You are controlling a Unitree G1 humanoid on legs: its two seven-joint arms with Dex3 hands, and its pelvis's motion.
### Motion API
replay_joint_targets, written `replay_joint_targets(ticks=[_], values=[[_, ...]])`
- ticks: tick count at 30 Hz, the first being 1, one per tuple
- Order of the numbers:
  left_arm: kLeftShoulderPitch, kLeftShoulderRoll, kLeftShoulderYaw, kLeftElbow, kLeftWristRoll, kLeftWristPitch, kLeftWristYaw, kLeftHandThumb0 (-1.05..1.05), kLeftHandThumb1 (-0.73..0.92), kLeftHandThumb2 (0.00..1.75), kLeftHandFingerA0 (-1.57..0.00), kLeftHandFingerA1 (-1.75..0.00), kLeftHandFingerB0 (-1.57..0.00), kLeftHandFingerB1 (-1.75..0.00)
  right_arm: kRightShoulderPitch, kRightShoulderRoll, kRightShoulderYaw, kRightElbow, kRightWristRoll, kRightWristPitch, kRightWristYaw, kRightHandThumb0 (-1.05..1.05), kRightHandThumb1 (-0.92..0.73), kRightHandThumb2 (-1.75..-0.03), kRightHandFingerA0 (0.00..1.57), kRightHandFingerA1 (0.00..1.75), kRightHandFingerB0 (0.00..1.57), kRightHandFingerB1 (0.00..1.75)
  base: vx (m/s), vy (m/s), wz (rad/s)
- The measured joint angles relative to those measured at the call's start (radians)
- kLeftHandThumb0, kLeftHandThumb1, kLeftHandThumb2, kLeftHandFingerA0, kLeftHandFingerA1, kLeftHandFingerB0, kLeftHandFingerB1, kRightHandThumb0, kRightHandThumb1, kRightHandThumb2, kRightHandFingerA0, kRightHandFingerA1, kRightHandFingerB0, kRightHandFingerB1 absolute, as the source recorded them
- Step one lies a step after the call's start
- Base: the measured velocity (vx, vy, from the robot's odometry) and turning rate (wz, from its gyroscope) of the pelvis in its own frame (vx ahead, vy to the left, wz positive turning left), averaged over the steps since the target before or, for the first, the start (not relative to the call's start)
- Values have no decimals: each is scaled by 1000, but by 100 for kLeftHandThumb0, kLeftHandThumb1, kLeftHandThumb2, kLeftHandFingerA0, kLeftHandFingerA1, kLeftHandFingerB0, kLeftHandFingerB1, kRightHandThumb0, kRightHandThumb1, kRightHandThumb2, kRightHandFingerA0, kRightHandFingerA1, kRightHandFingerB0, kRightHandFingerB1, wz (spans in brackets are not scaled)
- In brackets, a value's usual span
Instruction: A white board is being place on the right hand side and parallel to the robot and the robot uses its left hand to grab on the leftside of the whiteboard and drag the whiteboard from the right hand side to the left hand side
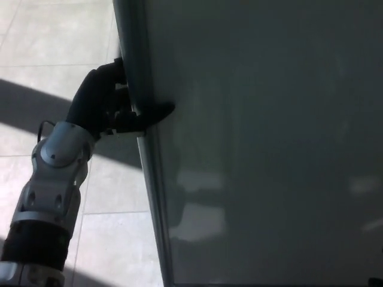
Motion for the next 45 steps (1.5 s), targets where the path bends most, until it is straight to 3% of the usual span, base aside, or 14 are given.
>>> replay_joint_targets(ticks=[2,3,5,6,8,20,24,25,30,36,45], values=[[9,7,10,-11,-6,9,-7,-13,66,57,-78,-175,-61,-166,0,0,4,1,-2,0,-5,-60,-70,-110,53,65,22,50,0,0,0],[12,11,15,-14,-9,10,-11,-10,63,62,-80,-175,-71,-157,0,0,5,2,-3,-1,-7,-60,-70,-110,53,65,22,50,0,0,0],[16,16,37,-5,-22,5,-31,-15,64,57,-81,-175,-77,-145,-1,0,6,3,-4,-1,-8,-60,-71,-110,53,65,23,50,0,0,0],[18,20,48,1,-30,1,-41,-15,64,57,-81,-175,-77,-145,-1,1,6,3,-4,-1,-10,-60,-71,-110,53,65,23,50,0,0,0],[20,29,62,10,-40,-1,-56,-22,63,59,-83,-175,-63,-167,0,1,7,4,-5,-1,-12,-62,-70,-110,52,64,23,50,0,0,0],[32,111,159,58,-87,4,-133,-14,65,55,-75,-175,-71,-142,4,2,16,8,-13,-8,-25,-62,-70,-110,53,63,22,49,0,0,0],[33,158,201,86,-102,10,-155,-13,64,55,-76,-175,-72,-147,4,2,19,13,-16,-8,-32,-62,-71,-110,53,64,23,49,0,0,0],[33,166,211,89,-106,16,-158,-11,64,55,-77,-174,-75,-134,4,2,22,13,-17,-8,-35,-61,-70,-110,53,64,22,50,0,0,0],[51,220,247,90,-117,37,-172,-14,65,59,-74,-175,-64,-153,4,2,34,14,-26,-10,-51,-63,-71,-111,54,64,23,49,0,0,0],[78,288,288,97,-126,41,-189,-13,66,58,-82,-175,-65,-154,4,3,47,14,-36,-11,-68,-58,-68,-110,56,65,25,51,0,0,0],[100,344,333,127,-148,41,-229,-12,64,57,-82,-175,-64,-161,7,5,49,15,-39,-13,-82,-61,-69,-110,56,65,24,50,0,0,0]])
